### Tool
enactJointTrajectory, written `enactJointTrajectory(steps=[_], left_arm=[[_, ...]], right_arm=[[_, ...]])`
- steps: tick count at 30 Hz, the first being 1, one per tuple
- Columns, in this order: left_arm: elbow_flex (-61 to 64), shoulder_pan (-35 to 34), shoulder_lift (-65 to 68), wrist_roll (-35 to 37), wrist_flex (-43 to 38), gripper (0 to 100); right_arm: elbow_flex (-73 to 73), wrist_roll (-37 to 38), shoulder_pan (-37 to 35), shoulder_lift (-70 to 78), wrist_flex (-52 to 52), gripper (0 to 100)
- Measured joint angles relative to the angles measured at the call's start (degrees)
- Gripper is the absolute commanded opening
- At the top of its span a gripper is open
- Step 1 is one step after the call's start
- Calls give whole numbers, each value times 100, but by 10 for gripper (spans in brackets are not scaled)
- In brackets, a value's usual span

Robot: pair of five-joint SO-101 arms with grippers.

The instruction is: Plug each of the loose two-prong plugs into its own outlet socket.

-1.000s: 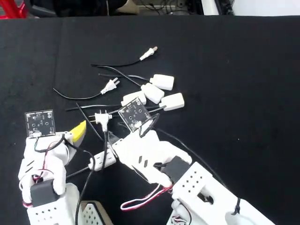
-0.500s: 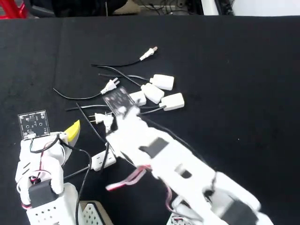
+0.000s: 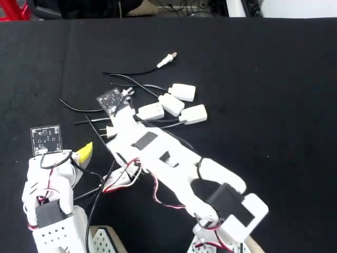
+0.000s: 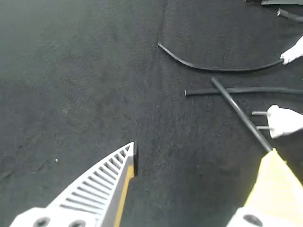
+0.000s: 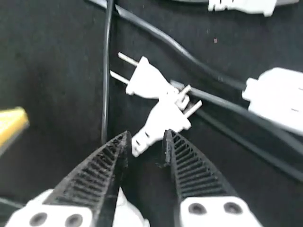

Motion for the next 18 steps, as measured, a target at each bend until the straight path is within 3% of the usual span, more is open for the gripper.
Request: enactJointTrajectory(steps=[18], left_arm=[[70,0,0,0,-158,395]], right_arm=[[-1503,0,316,1459,949,116]])
